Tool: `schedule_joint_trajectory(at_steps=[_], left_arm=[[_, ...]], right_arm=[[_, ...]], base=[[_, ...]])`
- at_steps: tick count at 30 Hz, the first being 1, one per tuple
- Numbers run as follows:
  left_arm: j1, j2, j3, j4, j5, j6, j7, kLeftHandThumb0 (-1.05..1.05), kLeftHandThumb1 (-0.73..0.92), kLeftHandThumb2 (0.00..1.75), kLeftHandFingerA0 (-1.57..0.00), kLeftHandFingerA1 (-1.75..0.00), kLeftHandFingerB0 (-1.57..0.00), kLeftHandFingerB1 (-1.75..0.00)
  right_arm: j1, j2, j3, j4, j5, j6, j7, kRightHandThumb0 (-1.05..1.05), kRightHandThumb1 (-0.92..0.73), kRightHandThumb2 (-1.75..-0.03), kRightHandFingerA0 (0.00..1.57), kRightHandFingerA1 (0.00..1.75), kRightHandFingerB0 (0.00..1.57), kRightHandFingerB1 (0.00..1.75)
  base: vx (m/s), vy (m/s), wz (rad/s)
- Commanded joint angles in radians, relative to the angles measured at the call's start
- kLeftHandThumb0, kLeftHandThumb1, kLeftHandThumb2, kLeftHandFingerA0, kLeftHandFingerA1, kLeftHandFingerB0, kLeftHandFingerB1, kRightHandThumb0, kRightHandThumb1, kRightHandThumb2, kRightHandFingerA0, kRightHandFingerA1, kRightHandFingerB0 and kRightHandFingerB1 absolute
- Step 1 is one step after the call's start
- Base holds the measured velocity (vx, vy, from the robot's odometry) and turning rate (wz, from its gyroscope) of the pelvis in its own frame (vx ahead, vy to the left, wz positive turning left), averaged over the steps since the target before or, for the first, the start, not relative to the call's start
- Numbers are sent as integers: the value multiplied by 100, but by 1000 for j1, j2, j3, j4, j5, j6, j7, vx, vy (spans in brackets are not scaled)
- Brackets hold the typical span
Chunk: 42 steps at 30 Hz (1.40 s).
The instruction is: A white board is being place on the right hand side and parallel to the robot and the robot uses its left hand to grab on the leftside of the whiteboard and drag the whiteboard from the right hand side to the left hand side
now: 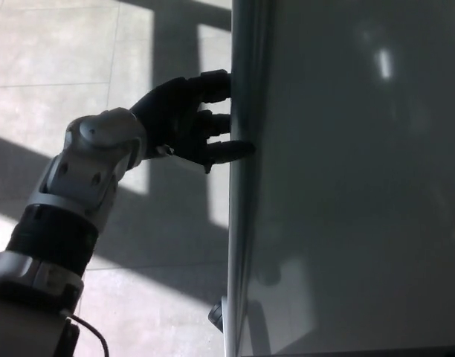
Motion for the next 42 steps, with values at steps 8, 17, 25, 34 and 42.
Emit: schedule_joint_trajectory(at_steps=[8,17,25,34,42], left_arm=[[-79,-70,16,17,11,90,28,-60,37,76,0,-22,0,-13],[-109,-99,19,71,23,71,58,-66,37,71,-8,-40,-3,-12],[-75,-160,35,80,4,30,92,-32,63,60,-76,-45,-35,-32],[-31,-78,27,122,3,-122,-106,-34,69,61,-100,-51,-95,-72],[-15,-4,60,156,-33,-111,-191,-32,65,61,-106,-51,-101,-59]], right_arm=[[9,-12,-6,5,22,3,15,-46,-72,-91,71,98,20,67],[14,-14,-1,-4,21,-2,14,-47,-70,-92,69,99,21,68],[3,-9,-1,3,28,10,21,-49,-69,-92,75,100,22,70],[-22,-38,23,4,-7,-13,13,-50,-69,-91,68,100,18,69],[-39,-37,14,44,20,-15,41,-53,-68,-88,68,102,20,70]], base=[[0,0,0],[0,0,0],[0,0,0],[0,0,0],[0,0,0]])
